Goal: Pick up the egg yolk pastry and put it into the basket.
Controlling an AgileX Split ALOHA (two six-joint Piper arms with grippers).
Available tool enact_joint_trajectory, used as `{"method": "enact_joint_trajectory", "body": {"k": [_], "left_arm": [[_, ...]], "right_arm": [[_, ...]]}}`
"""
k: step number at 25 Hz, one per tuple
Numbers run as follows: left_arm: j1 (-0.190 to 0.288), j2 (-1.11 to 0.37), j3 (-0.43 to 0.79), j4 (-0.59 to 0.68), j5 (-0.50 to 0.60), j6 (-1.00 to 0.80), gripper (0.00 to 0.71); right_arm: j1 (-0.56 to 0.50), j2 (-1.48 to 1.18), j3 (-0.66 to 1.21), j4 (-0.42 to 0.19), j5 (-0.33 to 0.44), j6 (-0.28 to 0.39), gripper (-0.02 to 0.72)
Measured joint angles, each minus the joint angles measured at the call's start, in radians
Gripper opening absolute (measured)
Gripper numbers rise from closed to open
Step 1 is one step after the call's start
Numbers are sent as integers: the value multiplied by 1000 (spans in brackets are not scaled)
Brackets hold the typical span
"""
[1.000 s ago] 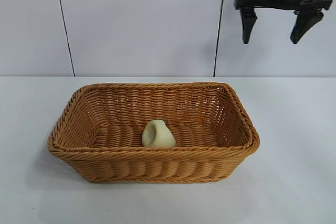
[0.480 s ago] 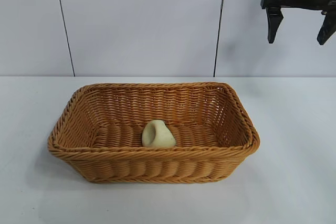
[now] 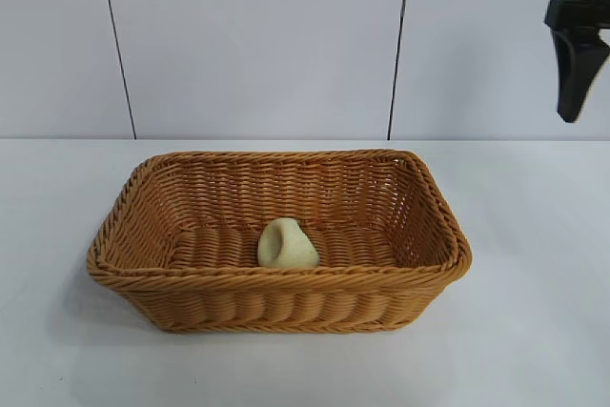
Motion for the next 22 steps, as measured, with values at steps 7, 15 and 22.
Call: {"method": "enact_joint_trajectory", "body": {"k": [7, 15, 22], "left_arm": [[0, 0, 0, 0, 0, 0, 695], [0, 0, 0, 0, 0, 0, 695], [0, 0, 0, 0, 0, 0, 695]], "right_arm": [[0, -332, 338, 0, 5, -1, 695], [0, -682, 600, 0, -104, -1, 695], [0, -967, 744, 6, -167, -15, 695]]}}
